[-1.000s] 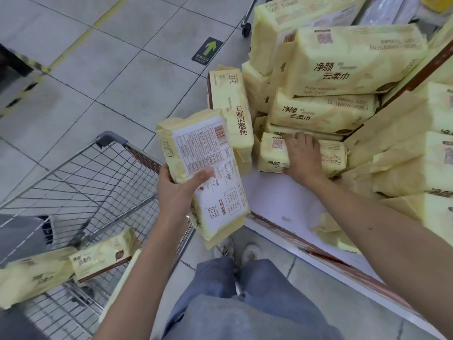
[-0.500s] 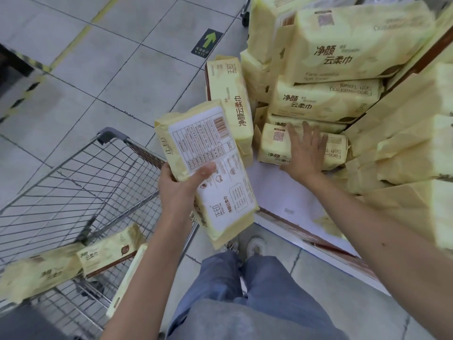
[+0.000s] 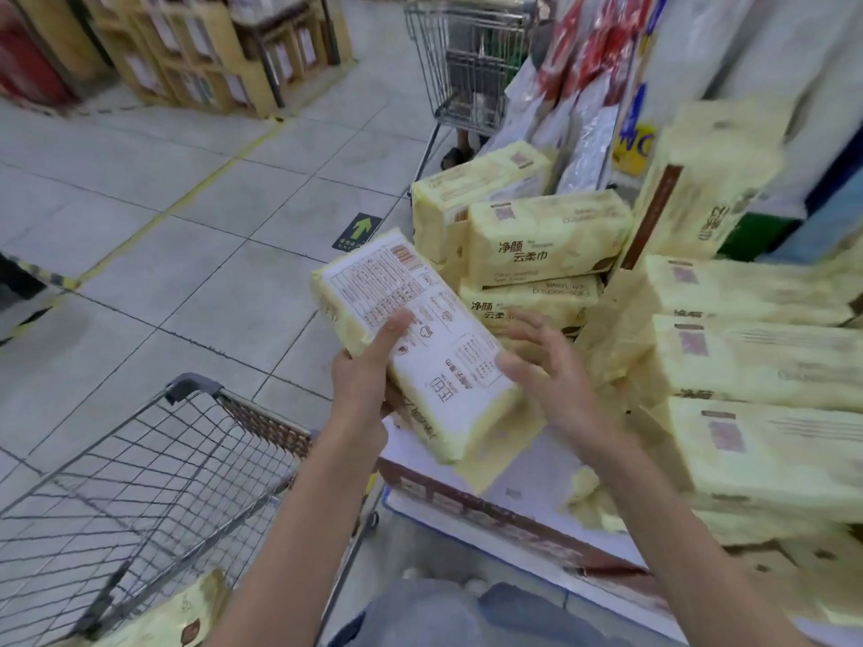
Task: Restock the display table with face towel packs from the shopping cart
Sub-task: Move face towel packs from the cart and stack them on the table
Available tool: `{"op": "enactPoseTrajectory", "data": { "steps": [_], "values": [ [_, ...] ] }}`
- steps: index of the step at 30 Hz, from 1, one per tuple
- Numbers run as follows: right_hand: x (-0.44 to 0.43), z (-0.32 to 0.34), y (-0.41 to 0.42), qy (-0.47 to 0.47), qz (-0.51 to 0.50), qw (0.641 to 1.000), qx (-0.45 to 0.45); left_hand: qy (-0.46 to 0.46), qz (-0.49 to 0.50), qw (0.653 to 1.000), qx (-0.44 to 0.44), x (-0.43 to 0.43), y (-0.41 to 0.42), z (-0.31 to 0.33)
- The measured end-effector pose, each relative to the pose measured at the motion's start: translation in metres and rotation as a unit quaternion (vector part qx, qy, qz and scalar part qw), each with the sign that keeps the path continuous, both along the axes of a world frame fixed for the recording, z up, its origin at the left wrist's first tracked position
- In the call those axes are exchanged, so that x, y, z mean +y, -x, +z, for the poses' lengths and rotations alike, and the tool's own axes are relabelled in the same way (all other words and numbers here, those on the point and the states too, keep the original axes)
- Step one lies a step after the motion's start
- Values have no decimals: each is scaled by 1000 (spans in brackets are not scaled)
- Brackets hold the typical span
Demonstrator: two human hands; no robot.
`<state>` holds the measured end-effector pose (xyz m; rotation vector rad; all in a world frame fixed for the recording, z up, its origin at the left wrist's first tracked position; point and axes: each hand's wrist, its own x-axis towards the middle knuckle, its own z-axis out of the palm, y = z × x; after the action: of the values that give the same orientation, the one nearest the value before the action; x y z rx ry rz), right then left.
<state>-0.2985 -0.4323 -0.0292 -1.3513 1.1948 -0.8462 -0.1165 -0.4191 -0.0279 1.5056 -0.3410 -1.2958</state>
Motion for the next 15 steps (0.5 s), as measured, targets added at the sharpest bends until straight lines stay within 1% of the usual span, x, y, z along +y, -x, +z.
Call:
{"op": "enactPoseTrajectory", "data": {
  "steps": [2, 3, 4, 6, 7, 8, 10, 11, 13, 15],
  "values": [
    [9, 12, 0, 61, 39, 993, 94, 6, -22, 1000, 3, -9, 10, 10],
    [8, 15, 0, 75, 36, 989, 121, 18, -38, 999, -7, -14, 14, 15],
    [5, 19, 1, 77, 23, 989, 123, 33, -51, 998, -24, -18, 17, 20],
    [-3, 29, 3, 38, -9, 996, 78, 62, -64, 993, -73, -26, 21, 30],
    [-8, 33, 5, -2, -26, 999, 37, 70, -73, 988, -115, -30, 21, 33],
    [-14, 37, 8, -50, -47, 998, -14, 72, -91, 977, -178, -35, 20, 37],
    [-25, 47, 15, -116, -87, 984, -104, 74, -148, 933, -318, -42, 18, 46],
    [-31, 52, 19, -124, -100, 979, -125, 76, -181, 909, -367, -45, 19, 52],
    [-42, 66, 26, -121, -108, 977, -139, 77, -244, 869, -424, -50, 21, 61],
    [-53, 75, 29, -121, -103, 979, -129, 74, -297, 831, -465, -55, 26, 67]
  ]
}}
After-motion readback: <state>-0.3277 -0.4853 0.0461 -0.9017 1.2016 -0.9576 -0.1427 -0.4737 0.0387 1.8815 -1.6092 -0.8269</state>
